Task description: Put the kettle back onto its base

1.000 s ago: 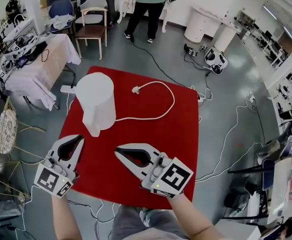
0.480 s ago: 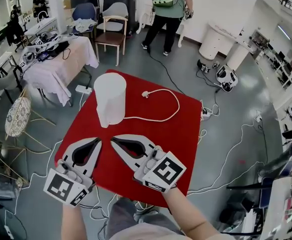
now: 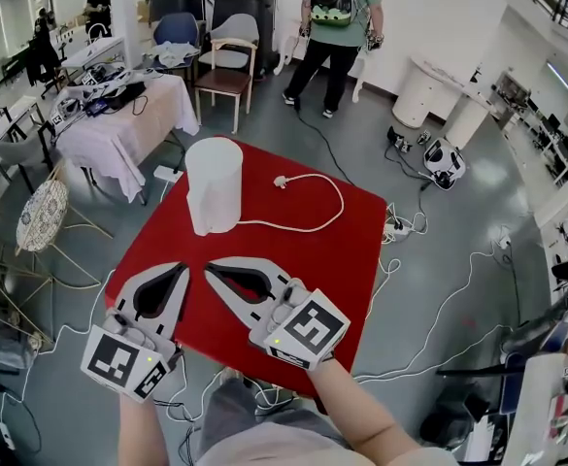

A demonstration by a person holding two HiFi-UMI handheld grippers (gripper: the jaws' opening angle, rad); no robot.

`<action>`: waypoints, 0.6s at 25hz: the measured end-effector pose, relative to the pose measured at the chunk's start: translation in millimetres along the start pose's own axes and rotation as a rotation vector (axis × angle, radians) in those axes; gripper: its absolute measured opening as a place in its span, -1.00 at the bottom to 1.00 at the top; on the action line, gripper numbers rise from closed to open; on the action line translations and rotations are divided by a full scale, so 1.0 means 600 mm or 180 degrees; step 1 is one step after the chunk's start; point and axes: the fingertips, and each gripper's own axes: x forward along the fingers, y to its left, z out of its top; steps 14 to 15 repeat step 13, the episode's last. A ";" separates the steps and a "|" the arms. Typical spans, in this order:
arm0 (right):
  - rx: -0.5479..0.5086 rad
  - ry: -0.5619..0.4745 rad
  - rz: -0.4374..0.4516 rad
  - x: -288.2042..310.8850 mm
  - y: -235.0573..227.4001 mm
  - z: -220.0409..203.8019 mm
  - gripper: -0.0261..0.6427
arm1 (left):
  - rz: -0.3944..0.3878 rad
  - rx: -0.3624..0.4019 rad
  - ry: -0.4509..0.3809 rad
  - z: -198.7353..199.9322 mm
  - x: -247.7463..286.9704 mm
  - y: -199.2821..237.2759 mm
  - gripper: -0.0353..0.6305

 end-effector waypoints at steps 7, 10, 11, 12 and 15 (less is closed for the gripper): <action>-0.0053 -0.0044 0.0092 -0.015 0.022 0.016 -0.91 | 0.0012 -0.0032 -0.0071 0.012 -0.007 -0.028 -0.86; -0.0062 -0.0057 0.0115 -0.020 0.031 0.024 -0.91 | 0.0018 -0.0094 -0.0125 0.021 -0.010 -0.035 -0.87; -0.0065 -0.0059 0.0119 -0.022 0.033 0.026 -0.91 | 0.0023 -0.0069 -0.0123 0.023 -0.010 -0.037 -0.86; -0.0066 -0.0060 0.0121 -0.023 0.036 0.028 -0.91 | 0.0028 -0.0035 -0.0118 0.024 -0.011 -0.039 -0.86; -0.0067 -0.0061 0.0122 -0.025 0.038 0.029 -0.91 | 0.0033 0.0003 -0.0112 0.026 -0.011 -0.041 -0.86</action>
